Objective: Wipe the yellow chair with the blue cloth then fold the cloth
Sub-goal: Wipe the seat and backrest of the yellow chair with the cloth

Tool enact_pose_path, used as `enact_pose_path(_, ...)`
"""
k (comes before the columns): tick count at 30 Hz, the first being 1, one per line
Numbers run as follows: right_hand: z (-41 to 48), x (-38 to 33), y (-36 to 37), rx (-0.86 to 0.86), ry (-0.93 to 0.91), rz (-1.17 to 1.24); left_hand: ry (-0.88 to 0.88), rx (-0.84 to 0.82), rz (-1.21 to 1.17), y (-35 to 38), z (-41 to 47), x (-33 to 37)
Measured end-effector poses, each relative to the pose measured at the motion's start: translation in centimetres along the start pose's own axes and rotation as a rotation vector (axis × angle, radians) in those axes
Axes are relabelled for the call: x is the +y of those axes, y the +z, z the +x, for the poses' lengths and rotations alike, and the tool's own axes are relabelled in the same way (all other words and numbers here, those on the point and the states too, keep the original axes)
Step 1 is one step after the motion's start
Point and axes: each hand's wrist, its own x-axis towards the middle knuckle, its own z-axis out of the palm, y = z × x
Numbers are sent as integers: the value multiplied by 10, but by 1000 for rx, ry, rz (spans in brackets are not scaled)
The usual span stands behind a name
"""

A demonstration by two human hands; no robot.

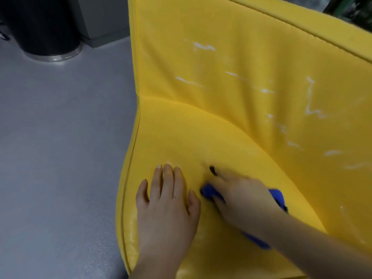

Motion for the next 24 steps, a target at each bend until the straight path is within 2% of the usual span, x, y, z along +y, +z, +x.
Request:
enact_pose_path(4,120,27,-8,274,137,-116,29,20,-5,1,-1,-2)
enact_pose_path(8,164,53,-23,270,293,-76,24,9,-16,2,-2,-4)
enact_pose_path(12,74,33,2,210,166,116,3,-17,-18,-3,0,-2)
enact_pose_path(15,-15,7,6,-27,89,115,24,-45,-9,-4,0,-1)
enact_pose_path(17,-24,-1,3,-87,94,66,27,-36,3,-4,0,-1)
enact_pose_path(21,46,7,5,125,115,-125,60,-21,14,0,-2,0)
enact_pose_path(24,122,34,-6,248,176,-184,65,-18,31,1,-1,1)
